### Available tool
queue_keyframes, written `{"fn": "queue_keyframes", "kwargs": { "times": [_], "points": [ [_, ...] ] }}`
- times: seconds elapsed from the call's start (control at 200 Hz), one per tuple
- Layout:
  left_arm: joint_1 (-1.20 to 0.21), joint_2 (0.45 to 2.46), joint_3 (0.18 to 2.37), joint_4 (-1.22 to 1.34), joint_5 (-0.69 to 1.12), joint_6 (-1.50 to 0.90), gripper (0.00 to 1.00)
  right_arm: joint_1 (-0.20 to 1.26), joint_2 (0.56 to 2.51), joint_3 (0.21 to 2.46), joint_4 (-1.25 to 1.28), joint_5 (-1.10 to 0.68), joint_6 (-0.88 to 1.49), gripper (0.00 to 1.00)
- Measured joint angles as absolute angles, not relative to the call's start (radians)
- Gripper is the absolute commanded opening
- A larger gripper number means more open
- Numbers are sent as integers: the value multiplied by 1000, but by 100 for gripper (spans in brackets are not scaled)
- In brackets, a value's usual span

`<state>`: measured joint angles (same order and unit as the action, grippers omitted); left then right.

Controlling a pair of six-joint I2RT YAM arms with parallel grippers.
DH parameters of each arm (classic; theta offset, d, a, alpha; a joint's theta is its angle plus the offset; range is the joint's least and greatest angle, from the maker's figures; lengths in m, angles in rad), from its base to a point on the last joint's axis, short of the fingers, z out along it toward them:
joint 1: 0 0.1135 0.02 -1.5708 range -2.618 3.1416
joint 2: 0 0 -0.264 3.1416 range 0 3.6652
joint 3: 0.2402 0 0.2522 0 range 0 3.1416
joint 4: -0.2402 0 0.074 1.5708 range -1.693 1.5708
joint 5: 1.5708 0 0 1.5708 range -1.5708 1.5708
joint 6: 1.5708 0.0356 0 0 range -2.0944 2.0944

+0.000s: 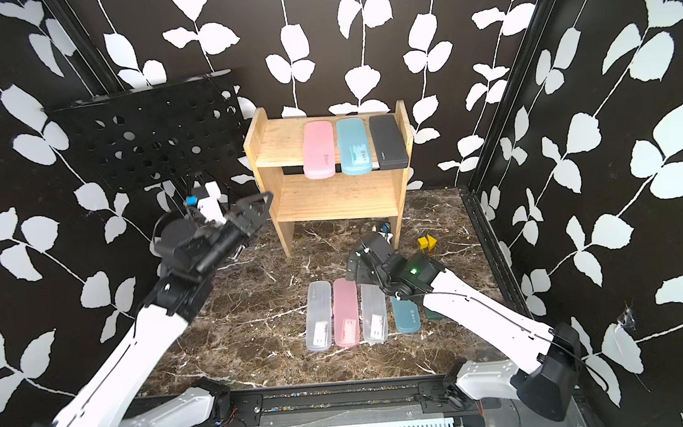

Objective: Remove the pencil cases from the shelf
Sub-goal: Pick up the pencil case from the shelf.

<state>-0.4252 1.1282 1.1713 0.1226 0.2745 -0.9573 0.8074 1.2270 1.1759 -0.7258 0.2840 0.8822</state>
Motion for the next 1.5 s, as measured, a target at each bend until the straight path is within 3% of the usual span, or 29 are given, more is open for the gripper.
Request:
{"fn": "queue_keyframes", "kwargs": {
  "times": [0.34, 0.515, 0.885, 1.17, 1.495],
  "points": [
    [-443, 1433, 1461, 159, 395, -1086, 98, 749, 1185, 1155, -740, 262, 875, 99],
    [-458, 1541, 1539, 155, 442, -1119, 90, 714, 1194, 1154, -737, 243, 862, 99],
    [-495, 1615, 1616, 160, 504, -1164, 55, 691, 1201, 1154, -738, 220, 846, 99],
    [-497, 1610, 1615, 177, 509, -1153, 0, 691, 1205, 1154, -737, 210, 841, 99],
    [-497, 1521, 1514, 170, 480, -1029, 0, 707, 1204, 1158, -722, 200, 807, 99]
  ]
}}
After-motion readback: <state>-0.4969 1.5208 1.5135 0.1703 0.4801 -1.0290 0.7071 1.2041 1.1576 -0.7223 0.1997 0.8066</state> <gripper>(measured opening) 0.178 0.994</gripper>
